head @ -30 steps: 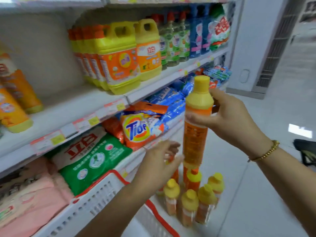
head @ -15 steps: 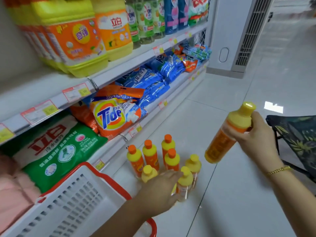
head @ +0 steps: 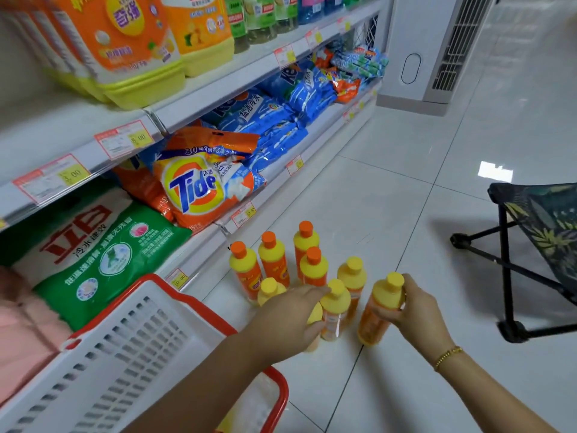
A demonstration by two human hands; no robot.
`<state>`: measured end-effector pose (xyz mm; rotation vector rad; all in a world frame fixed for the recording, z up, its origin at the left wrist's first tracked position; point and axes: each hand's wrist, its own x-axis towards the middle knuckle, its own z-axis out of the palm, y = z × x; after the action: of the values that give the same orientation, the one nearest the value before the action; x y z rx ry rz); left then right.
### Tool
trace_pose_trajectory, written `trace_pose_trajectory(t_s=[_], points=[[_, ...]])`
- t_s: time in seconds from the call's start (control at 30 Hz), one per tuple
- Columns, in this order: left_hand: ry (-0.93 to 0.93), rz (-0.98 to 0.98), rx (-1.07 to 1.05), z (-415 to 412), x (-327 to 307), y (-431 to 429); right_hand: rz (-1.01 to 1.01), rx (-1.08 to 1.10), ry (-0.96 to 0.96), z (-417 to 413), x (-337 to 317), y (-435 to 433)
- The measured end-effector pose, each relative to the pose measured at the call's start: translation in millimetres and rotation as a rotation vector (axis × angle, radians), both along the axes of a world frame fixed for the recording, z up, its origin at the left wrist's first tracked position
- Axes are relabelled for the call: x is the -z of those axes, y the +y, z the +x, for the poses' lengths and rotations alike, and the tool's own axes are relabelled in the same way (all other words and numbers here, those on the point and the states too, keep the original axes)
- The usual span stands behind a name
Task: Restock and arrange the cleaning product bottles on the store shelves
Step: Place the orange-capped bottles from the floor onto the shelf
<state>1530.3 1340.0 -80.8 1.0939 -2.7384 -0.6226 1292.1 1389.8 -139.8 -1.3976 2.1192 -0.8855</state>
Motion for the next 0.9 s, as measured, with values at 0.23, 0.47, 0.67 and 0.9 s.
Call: trace_pose_trajectory(t_s=[0.23,0.47,0.67,0.9], points=[[0.010,0.022,-0.016,2,-1,-4,0.133,-0.080,0.034,16,-17,12],[0.147,-0.099,-0.135,50,-69,-28,0.343,-0.324,0.541,34,-87,-9],[0.375,-0.460,-0.472,172,-178,-40,-0.192,-0.578,0.544,134,-178,-63],[0.206,-0.718,-0.894,362,-219,-35,-0.550,-0.885,-0.123,323,-275,-157]])
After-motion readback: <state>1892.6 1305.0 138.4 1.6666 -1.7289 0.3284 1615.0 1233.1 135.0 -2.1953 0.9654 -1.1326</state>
